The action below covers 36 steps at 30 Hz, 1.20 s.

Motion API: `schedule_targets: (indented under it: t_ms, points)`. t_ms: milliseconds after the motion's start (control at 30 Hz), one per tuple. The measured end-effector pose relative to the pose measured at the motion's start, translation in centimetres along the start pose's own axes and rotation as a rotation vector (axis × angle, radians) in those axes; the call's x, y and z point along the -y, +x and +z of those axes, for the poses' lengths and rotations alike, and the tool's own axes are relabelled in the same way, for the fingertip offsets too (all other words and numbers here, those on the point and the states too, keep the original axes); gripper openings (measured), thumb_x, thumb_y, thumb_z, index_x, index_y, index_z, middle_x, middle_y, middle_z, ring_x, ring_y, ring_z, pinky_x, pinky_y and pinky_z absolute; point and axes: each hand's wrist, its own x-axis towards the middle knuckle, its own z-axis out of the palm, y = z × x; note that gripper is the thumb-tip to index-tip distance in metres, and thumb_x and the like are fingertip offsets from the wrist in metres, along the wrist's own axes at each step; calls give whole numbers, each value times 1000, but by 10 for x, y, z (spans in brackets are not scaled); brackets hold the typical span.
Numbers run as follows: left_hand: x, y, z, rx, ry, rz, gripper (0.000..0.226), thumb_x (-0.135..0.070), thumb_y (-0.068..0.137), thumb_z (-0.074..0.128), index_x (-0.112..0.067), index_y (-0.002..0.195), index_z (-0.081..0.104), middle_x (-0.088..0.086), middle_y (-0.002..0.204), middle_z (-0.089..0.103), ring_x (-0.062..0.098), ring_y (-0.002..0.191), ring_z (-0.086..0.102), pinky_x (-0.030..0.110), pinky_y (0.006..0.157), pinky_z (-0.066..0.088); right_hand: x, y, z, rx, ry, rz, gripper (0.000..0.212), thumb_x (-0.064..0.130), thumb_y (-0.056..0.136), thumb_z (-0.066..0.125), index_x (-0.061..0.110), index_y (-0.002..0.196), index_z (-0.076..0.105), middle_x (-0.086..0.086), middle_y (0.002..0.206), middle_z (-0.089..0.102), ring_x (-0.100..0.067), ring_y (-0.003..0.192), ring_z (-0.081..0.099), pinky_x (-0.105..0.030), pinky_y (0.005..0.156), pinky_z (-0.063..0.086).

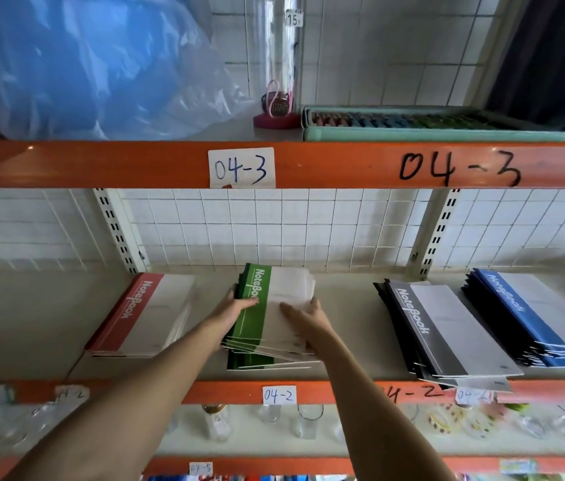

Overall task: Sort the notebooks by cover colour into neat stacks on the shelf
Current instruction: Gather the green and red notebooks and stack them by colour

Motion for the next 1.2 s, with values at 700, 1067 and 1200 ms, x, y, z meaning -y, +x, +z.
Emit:
schedule_targets:
  t_ms: [700, 1067, 1200]
  points:
    - [-12, 18, 8, -5, -195, 35, 67, -67, 88, 45, -23, 138, 47, 11, 135, 57, 25, 118, 57, 37, 97, 45, 10, 33, -11, 84, 171, -110, 65, 61, 97, 41, 20, 147, 43, 11, 141, 47, -10, 130, 45, -33, 112, 31]
    - [4, 23, 12, 71, -295, 70, 79, -71, 82, 53, -15, 138, 53, 4, 121, 65, 15, 100, 66, 30, 85, 54, -7, 23, -8, 77, 193, -153, 60, 65, 93, 45, 32, 143, 43, 12, 143, 48, 0, 126, 49, -26, 110, 39]
    - [-4, 21, -3, -8, -294, 39, 81, -65, 92, 31, -13, 153, 30, 15, 144, 50, 28, 124, 56, 37, 97, 50, -18, 39, -18, 182, 206, -132, 89, 84, 80, 47, 32, 151, 34, 2, 155, 39, -22, 144, 33, -50, 119, 26]
